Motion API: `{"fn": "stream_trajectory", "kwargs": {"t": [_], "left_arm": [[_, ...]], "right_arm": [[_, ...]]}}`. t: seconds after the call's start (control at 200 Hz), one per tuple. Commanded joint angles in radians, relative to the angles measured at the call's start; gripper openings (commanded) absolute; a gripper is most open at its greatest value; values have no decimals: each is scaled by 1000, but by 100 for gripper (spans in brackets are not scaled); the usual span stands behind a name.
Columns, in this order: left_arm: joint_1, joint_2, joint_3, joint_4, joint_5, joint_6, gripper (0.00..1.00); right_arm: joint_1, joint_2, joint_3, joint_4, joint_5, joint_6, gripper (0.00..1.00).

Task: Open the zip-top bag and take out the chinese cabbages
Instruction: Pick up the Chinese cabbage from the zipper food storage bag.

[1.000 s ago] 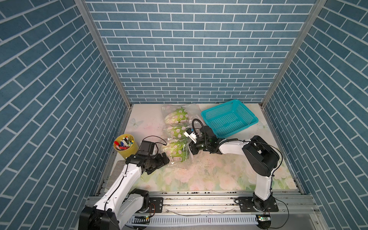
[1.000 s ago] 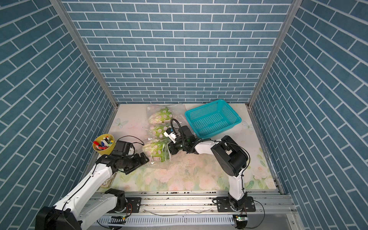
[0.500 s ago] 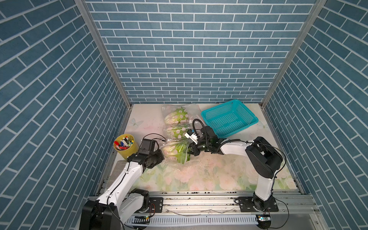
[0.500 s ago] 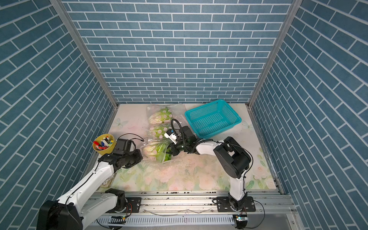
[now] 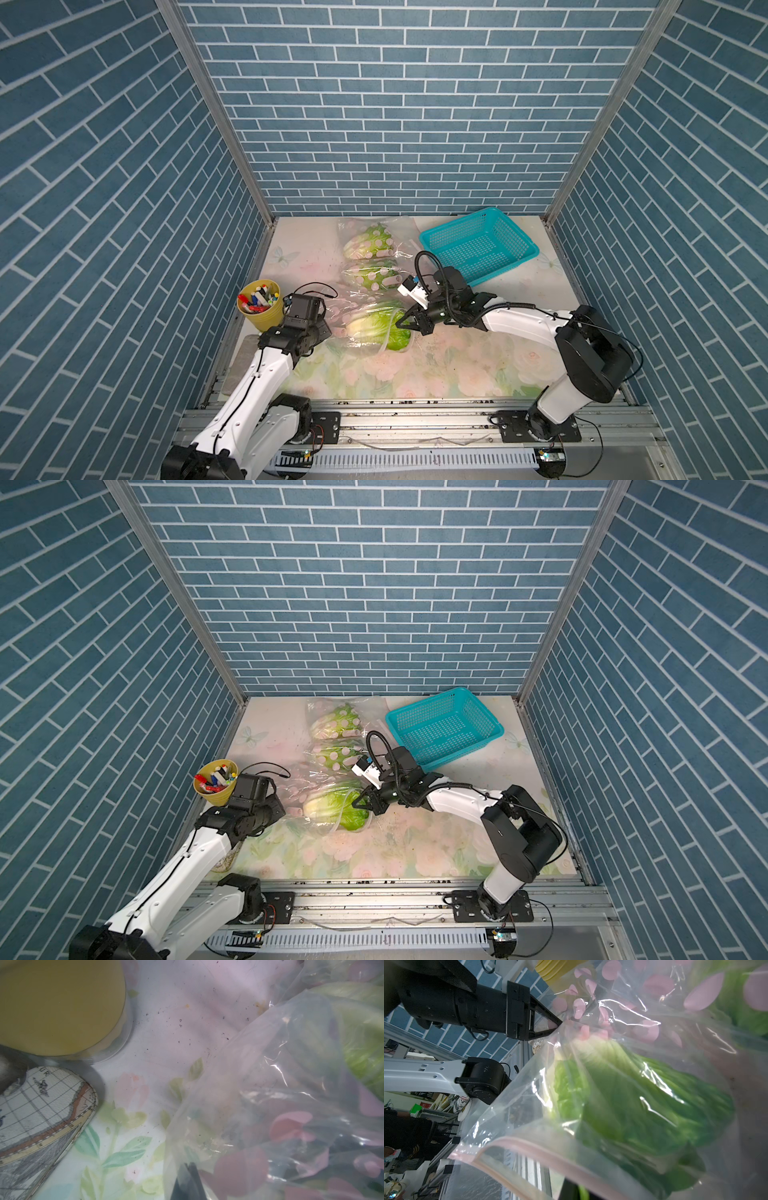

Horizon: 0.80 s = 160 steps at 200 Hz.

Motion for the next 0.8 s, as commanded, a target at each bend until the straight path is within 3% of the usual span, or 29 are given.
{"fn": "stream_trajectory", "kwargs": {"t": [0.0,0.215,0.44,0.795], "left_arm": [[11,-11,-12,-52,-93,-16,0],[13,-37,-6,-93,-158,-41,0],[19,-48,-10,-127,-195,-63,0],[22,-35,-18,-115,-202,-72,0]], "right_arm": [[-22,-54,5,-69,59,-73,0],[-41,-118,-48,-116,136,-68,0],[-65,-312,-149,-140,305,-45,0],[-181,-408,-25,-468,447,-116,0]]}}
